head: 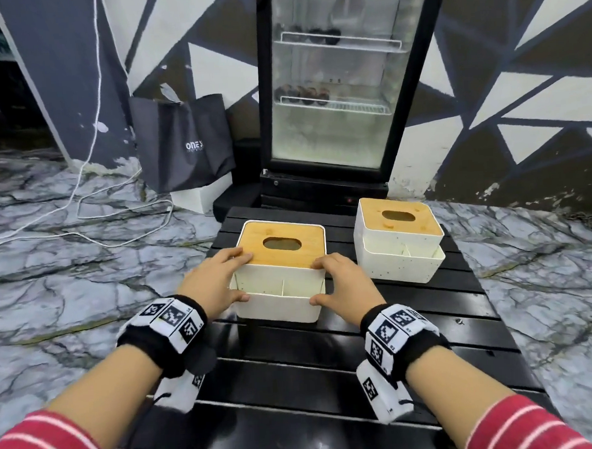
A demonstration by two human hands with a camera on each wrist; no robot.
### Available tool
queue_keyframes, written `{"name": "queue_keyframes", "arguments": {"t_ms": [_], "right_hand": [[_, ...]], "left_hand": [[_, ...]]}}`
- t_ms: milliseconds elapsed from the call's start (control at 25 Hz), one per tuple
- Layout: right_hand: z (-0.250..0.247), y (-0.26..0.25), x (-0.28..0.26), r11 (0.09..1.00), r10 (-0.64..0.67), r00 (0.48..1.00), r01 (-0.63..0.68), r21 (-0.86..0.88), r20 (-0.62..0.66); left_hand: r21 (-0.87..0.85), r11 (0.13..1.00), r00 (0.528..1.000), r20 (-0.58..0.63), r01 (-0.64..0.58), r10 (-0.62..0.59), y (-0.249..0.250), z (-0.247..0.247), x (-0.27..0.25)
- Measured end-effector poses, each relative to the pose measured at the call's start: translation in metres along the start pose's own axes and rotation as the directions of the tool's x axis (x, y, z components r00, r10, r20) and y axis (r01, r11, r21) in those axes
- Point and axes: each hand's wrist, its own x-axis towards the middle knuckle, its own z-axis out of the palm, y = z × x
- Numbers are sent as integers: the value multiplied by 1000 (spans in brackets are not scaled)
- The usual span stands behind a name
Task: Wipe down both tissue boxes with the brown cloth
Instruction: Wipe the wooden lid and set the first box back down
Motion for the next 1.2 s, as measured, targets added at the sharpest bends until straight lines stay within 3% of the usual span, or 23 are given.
{"name": "queue_keyframes", "arguments": {"t_ms": [480, 1200], "right_hand": [[10, 21, 108, 1000, 12, 999, -12, -10, -30], [15, 20, 109, 1000, 9, 998, -7, 22, -62]], "left_hand": [[-89, 995, 999, -6, -35, 35, -45, -5, 107], [-54, 998, 1000, 9, -22, 22, -44, -11, 105]]}}
